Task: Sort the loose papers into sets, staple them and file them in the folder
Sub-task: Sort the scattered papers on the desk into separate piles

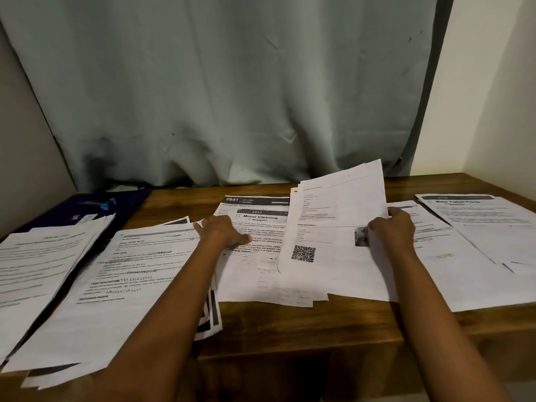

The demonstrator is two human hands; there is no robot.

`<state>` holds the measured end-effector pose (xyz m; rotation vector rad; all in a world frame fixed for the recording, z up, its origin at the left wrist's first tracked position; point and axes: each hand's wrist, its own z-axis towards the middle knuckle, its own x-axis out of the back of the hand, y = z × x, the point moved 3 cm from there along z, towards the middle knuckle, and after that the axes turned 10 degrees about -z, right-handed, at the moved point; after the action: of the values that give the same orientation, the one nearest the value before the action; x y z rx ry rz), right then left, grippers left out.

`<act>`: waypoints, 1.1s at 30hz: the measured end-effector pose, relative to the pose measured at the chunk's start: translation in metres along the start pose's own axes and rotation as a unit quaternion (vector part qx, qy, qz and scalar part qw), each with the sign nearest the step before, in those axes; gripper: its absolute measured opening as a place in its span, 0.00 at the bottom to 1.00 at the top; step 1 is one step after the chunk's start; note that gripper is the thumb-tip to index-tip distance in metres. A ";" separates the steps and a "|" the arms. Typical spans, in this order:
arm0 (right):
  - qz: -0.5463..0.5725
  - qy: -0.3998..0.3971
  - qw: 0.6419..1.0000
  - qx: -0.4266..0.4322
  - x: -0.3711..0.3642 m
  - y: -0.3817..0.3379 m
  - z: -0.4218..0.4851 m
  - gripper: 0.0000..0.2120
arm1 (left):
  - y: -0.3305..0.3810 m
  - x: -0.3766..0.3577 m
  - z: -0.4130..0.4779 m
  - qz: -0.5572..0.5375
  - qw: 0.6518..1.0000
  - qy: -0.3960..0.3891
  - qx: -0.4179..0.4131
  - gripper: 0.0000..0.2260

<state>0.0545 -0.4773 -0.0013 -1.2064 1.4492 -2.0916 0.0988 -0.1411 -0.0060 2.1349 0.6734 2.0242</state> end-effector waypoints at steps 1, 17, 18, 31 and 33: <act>0.000 -0.001 1.000 0.002 0.001 0.000 0.000 0.16 | 0.002 0.001 -0.001 -0.010 1.000 0.001 0.006 0.38; 0.070 -0.058 0.995 -0.033 0.008 -0.002 -0.002 0.14 | 0.005 -0.002 -0.005 -0.239 0.960 0.142 -0.013 0.12; 0.074 -0.081 0.993 -0.038 0.008 -0.005 -0.003 0.14 | 0.006 0.001 -0.005 -0.274 0.951 0.141 -0.028 0.10; 0.029 -0.184 0.983 -0.007 -0.019 -0.018 -0.022 0.16 | 0.032 -0.014 -0.036 -0.581 0.814 0.007 -0.023 0.07; 0.003 -0.181 0.983 0.006 -0.019 -0.019 -0.026 0.16 | 0.030 -0.023 -0.042 -0.582 0.812 0.017 -0.041 0.11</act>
<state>0.0490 -0.4401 0.0038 -1.4821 1.2672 -1.7554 0.0653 -0.1861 -0.0116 1.0552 1.3895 1.2982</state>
